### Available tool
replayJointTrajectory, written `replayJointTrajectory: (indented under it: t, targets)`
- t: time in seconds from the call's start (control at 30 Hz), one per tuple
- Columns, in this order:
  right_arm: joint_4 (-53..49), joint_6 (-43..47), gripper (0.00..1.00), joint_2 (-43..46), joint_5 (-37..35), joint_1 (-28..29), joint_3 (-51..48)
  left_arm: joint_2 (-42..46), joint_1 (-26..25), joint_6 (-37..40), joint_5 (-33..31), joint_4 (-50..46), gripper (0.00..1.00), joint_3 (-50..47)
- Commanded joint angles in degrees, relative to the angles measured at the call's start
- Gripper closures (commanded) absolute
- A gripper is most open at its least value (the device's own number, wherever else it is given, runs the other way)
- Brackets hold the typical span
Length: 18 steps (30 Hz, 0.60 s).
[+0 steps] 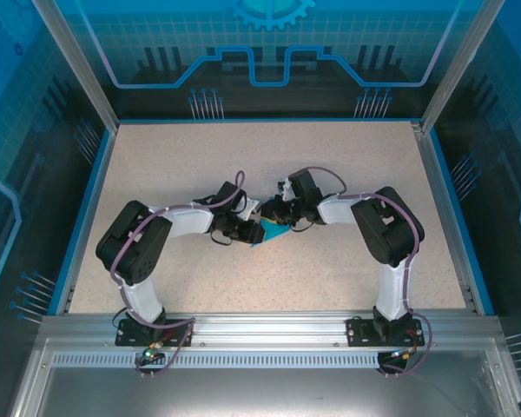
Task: Fold a paper plane with a square sheet of paper (pick it up from the middle)
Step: Fourth fold the wing at the center of the table.
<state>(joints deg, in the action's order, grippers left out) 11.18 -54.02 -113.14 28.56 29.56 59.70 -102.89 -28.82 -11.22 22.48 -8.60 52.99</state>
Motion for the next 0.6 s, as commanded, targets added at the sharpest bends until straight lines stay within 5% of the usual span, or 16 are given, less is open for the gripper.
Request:
replayJointTrajectory:
  t: [0.0,0.2,0.37,0.57]
  targets:
    - [0.25,-0.18,0.79,1.37,0.82,-0.60,0.99,-1.17,-0.85,2.39,-4.23,-2.63,0.71,0.23]
    - [-0.33,0.15,0.78,1.56,0.93,-0.69,1.04,0.11,-0.89,2.90,-6.83,-2.66,0.75,0.00]
    - [-0.93,0.67,0.78,2.55,0.84,-0.64,0.78,0.78,-0.80,3.15,-6.44,-2.40,0.90,-0.12]
    - [-2.03,1.94,0.76,4.44,-0.10,-1.04,-0.55,1.19,1.55,2.50,-0.30,-0.99,0.97,-0.89]
